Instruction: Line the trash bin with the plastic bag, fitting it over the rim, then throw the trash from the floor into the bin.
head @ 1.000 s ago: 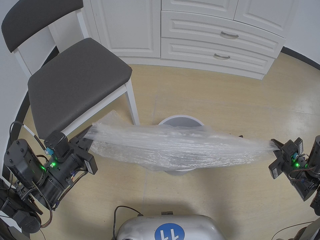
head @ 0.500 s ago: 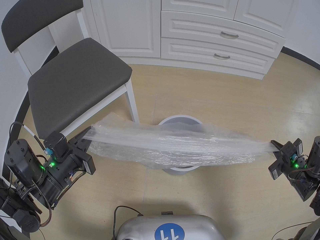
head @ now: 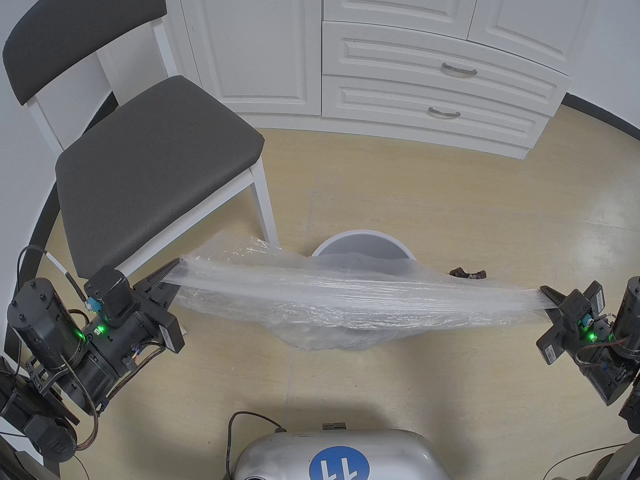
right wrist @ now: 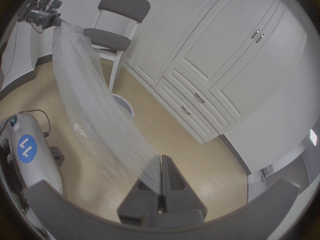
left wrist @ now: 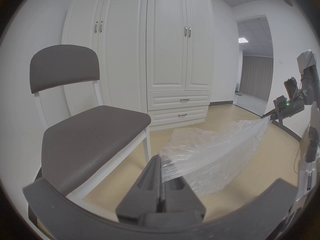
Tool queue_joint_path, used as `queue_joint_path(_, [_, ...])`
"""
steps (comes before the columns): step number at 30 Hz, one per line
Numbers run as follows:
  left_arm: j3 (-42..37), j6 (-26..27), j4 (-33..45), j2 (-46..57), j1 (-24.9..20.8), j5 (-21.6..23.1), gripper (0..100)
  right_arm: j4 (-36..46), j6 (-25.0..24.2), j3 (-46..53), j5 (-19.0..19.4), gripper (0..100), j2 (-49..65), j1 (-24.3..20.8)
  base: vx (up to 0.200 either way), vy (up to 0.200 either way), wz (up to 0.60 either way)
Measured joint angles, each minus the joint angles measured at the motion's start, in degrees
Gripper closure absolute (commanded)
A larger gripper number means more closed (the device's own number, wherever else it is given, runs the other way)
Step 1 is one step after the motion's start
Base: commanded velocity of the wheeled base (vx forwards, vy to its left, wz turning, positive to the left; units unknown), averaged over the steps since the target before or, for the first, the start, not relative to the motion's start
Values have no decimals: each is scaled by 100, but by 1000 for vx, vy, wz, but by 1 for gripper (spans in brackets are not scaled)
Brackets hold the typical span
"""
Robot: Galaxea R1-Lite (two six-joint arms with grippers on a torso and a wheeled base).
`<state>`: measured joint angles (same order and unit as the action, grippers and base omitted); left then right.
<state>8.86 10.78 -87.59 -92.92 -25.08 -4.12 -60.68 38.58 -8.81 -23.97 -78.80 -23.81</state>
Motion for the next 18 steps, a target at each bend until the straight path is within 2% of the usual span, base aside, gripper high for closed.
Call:
queue_joint_path(12, [20, -5, -7, -24, 118, 101, 100, -43, 129, 61, 161, 100, 28, 149, 0, 0, 0])
queue_joint_path(18, [238, -85, -16, -229, -74, 11, 100, -49, 118, 13, 213, 100, 16, 143, 0, 0, 0])
